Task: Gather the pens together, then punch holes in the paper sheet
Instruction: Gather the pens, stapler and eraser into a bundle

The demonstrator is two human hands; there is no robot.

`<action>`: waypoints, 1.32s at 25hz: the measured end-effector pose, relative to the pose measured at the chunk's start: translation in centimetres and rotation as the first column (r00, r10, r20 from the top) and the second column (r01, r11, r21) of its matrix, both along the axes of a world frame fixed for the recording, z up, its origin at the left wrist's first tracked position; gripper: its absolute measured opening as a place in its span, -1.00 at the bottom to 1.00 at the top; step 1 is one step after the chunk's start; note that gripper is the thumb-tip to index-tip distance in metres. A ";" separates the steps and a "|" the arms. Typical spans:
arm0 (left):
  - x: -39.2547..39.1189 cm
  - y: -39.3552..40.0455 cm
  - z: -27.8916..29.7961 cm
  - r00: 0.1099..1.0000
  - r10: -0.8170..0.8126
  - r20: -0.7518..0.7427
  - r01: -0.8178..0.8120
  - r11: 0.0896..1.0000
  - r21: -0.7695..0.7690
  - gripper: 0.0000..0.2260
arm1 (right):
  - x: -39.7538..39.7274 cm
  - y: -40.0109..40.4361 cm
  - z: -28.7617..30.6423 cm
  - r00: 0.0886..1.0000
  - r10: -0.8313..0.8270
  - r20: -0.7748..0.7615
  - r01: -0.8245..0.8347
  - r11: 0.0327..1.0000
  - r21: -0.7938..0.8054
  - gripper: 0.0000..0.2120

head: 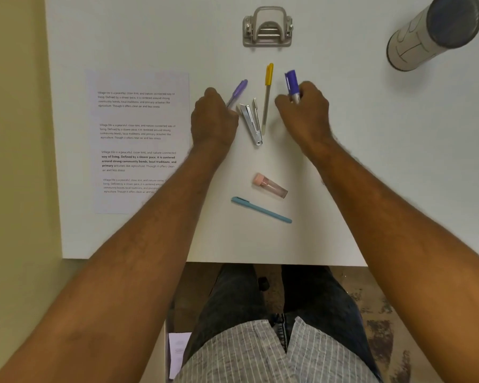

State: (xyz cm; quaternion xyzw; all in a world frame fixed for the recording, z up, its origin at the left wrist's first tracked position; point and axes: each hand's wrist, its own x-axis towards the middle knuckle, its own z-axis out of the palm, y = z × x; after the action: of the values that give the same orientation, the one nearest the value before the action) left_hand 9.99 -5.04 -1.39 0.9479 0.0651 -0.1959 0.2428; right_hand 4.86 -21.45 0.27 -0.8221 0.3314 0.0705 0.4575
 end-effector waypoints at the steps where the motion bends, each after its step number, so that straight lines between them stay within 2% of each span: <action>1: -0.2 0.3 0.1 1.000 0.024 -0.016 -0.025 0.998 -0.052 -0.87 | 1.0 0.1 -0.2 1.000 0.020 0.006 -0.020 0.999 -0.028 -0.84; 3: -0.7 0.7 0.4 0.994 0.093 -0.048 -0.100 0.980 -0.171 -0.88 | 2.5 0.3 -0.8 0.999 0.039 0.001 -0.039 0.997 -0.074 -0.83; 5: -1.7 0.6 0.5 0.979 0.179 -0.095 -0.199 0.938 -0.285 -0.85 | 3.5 0.3 -1.5 0.999 0.031 -0.036 -0.034 0.997 -0.075 -0.74; 8: -3.4 -0.6 0.5 0.939 0.294 -0.176 -0.339 0.872 -0.354 -0.86 | 4.2 0.2 -2.2 0.992 0.042 -0.120 -0.053 0.994 -0.094 -0.56; 10: -4.2 -1.6 0.2 0.927 0.318 -0.197 -0.371 0.854 -0.366 -0.87 | 4.3 -0.1 -2.2 0.987 0.059 -0.150 -0.079 0.988 -0.130 -0.58; 12: -4.6 -2.7 0.1 0.942 0.291 -0.167 -0.332 0.882 -0.335 -0.78 | 3.5 -0.6 -1.7 0.983 0.090 -0.162 -0.111 0.986 -0.125 -0.68; 15: -4.3 -3.7 -0.1 0.982 0.175 -0.069 -0.184 0.970 -0.159 -0.49 | 0.6 -1.5 -0.8 0.974 0.169 -0.153 -0.184 0.979 -0.089 -0.74; 17: -3.8 -3.9 -0.4 0.993 0.108 -0.054 -0.111 0.992 -0.062 -0.40 | -2.2 -1.7 -0.2 0.961 0.233 -0.146 -0.245 0.967 -0.073 -0.83; 20: -3.0 -3.8 -0.7 0.995 0.075 -0.064 -0.077 0.997 -0.025 -0.51 | -6.6 -1.3 0.3 0.950 0.292 -0.109 -0.295 0.955 -0.014 -0.93; 23: -2.9 -3.4 -0.1 0.994 0.063 -0.085 -0.068 0.996 -0.055 -0.61 | -10.2 0.2 0.7 0.949 0.302 -0.092 -0.305 0.952 -0.016 -0.94; 27: -3.5 -2.9 0.9 0.982 0.124 -0.140 -0.147 0.975 -0.169 -0.67 | -13.1 2.8 0.9 0.945 0.312 -0.099 -0.322 0.939 -0.116 -0.71; 30: -4.3 -1.3 1.5 0.963 0.161 -0.216 -0.220 0.931 -0.291 -0.82 | -13.7 3.7 0.2 0.895 0.420 -0.149 -0.444 0.871 -0.212 -0.51; 33: -6.7 0.8 2.5 0.937 0.195 -0.289 -0.297 0.882 -0.366 -0.93 | -13.3 3.6 -0.7 0.852 0.489 -0.186 -0.523 0.811 -0.262 -0.61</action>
State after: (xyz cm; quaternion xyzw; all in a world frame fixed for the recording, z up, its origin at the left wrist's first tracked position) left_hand 3.32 -4.25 1.07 0.8295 0.1731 -0.2875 0.4465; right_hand -8.47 -17.89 -0.46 -0.9356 0.1319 0.1833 0.2715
